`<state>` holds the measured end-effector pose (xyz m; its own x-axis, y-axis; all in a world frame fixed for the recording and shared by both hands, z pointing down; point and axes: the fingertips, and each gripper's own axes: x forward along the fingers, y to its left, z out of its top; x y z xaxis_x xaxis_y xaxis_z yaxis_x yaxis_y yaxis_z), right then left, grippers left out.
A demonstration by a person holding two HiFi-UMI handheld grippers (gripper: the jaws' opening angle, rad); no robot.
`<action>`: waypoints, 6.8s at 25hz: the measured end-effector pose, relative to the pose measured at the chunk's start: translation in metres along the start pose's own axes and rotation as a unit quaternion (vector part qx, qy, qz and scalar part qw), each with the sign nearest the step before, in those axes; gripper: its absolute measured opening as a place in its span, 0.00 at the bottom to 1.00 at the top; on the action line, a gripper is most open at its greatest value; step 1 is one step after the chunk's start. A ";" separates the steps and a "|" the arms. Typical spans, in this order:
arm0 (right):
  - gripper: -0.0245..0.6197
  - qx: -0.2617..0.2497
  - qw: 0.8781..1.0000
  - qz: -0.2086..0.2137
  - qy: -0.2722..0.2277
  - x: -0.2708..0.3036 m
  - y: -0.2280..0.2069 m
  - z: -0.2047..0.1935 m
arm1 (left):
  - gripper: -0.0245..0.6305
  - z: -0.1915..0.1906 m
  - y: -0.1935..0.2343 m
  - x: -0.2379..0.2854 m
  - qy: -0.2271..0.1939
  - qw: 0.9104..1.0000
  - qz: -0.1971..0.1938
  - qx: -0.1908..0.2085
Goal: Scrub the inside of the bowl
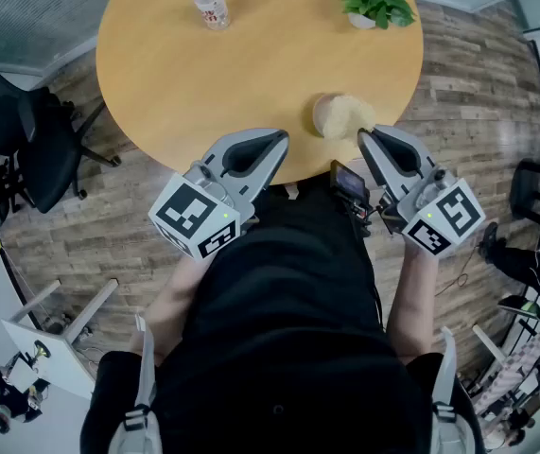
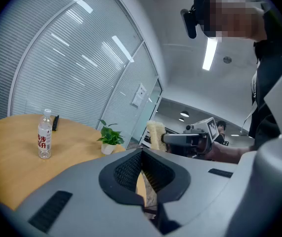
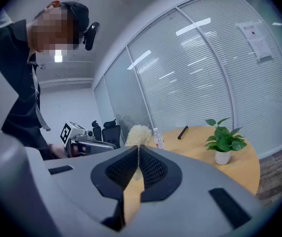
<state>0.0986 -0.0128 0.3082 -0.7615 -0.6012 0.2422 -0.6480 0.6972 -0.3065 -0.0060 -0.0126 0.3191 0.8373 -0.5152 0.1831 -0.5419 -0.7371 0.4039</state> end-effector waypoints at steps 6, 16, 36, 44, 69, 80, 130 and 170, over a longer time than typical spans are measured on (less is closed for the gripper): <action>0.08 0.014 1.000 -0.004 -0.006 0.004 -0.007 0.000 | 0.06 -0.004 0.004 0.006 0.007 1.000 -0.004 -0.003; 0.08 0.043 0.997 -0.061 -0.010 -0.013 -0.027 -0.007 | 0.06 -0.035 0.030 0.025 0.067 0.996 0.046 -0.043; 0.08 0.096 0.988 -0.118 0.015 -0.054 -0.053 -0.026 | 0.18 -0.132 0.058 0.096 0.202 0.969 0.051 -0.132; 0.08 0.104 0.987 -0.114 0.035 -0.056 -0.060 -0.032 | 0.22 -0.169 0.075 0.118 0.224 0.948 0.078 -0.212; 0.08 0.132 0.983 -0.111 0.069 -0.072 -0.086 -0.049 | 0.16 -0.244 0.092 0.154 0.261 0.864 0.137 -0.407; 0.08 0.109 0.984 -0.109 0.091 -0.065 -0.081 -0.056 | 0.11 -0.230 0.087 0.152 0.244 0.870 0.127 -0.409; 0.08 -0.171 0.943 -0.071 0.276 0.113 0.046 -0.125 | 0.09 -0.103 0.084 -0.013 0.085 0.944 0.201 -0.248; 0.08 0.040 0.955 -0.008 0.295 0.109 0.035 -0.148 | 0.11 -0.111 0.082 -0.015 0.094 0.938 0.212 -0.256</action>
<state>-0.0092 0.0041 0.4599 -0.6437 -0.2702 0.7160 -0.6740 0.6433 -0.3631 -0.0550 -0.0173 0.4487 0.5790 -0.5925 0.5601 -0.7631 -0.1518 0.6282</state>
